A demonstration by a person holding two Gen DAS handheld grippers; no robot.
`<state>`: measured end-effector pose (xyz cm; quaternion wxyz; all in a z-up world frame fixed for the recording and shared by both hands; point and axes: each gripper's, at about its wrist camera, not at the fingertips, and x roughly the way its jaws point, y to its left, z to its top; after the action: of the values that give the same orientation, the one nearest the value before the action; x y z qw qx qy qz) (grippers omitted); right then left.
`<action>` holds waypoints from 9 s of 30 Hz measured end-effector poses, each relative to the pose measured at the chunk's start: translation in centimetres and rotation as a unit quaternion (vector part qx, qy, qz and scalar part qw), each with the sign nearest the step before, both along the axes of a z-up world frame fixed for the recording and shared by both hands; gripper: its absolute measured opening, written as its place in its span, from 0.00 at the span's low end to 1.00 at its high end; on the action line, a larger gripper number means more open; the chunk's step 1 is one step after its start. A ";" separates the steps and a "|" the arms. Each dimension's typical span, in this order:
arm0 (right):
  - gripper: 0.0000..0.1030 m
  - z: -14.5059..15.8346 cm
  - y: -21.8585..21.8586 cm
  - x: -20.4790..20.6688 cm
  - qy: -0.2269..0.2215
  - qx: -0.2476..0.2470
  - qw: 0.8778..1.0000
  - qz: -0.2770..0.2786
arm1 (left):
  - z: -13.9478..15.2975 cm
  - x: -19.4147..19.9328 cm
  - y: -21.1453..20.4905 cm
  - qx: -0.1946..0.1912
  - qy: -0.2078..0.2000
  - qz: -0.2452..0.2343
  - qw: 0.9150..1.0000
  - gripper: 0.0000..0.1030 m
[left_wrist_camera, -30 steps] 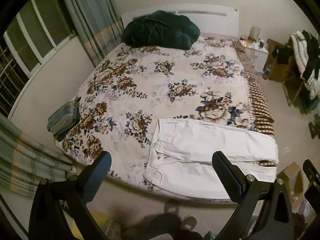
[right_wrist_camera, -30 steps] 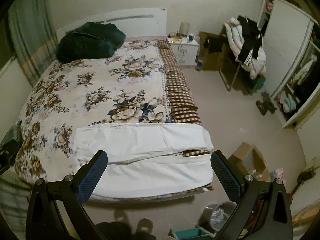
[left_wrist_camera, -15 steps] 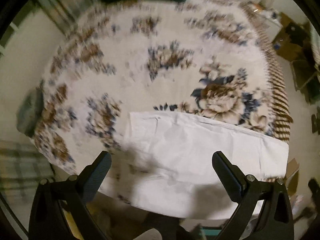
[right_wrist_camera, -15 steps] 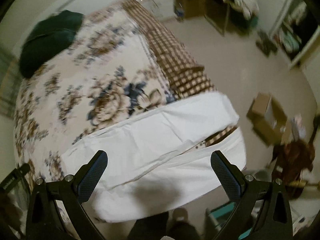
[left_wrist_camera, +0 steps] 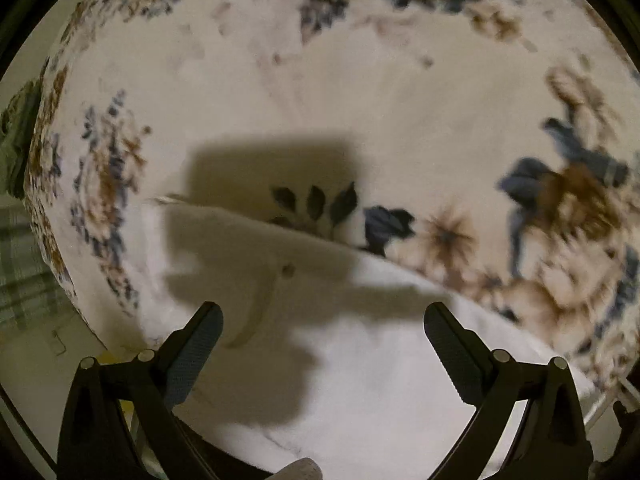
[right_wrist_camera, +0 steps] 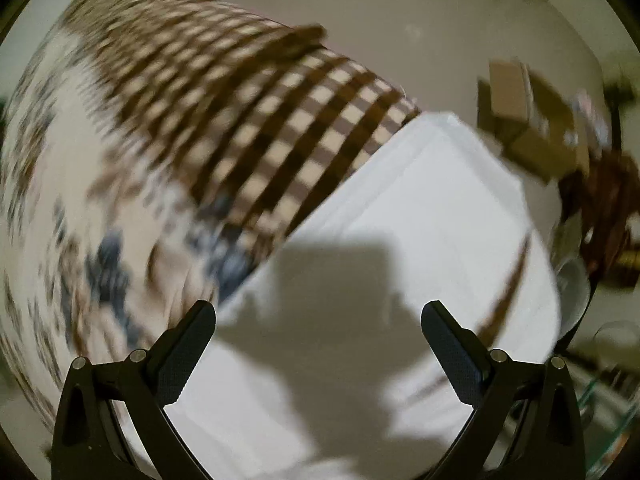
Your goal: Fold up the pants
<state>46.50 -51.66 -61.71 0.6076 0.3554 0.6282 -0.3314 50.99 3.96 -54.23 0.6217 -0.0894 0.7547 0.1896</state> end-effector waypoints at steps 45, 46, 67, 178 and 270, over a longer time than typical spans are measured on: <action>0.04 2.6 -0.6 -24.6 -0.081 0.037 0.994 0.060 | 12.2 -30.8 1.2 -0.042 -0.179 0.028 0.983 0.00; 0.04 1.8 -0.1 -26.5 -0.070 0.039 0.995 0.061 | 11.2 -31.8 1.3 -0.042 -0.166 0.029 0.985 0.00; 0.61 -2.8 -1.4 -31.9 -0.072 0.104 0.990 0.060 | 0.1 -35.9 10.3 -0.140 -0.205 0.251 0.936 0.39; 0.50 -18.3 -15.1 -43.8 -0.437 0.238 0.813 -0.302 | -4.6 -31.0 -25.5 -0.109 -0.078 -0.284 0.950 0.85; 0.64 -4.0 17.2 -30.6 -0.029 0.019 0.956 0.293 | -0.3 -36.8 1.8 -0.125 -0.181 -0.085 0.972 1.00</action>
<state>15.88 -34.50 -65.69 0.6891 0.1771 0.6929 -0.1165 14.22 5.72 -54.50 0.7459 -0.1352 0.6519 0.0211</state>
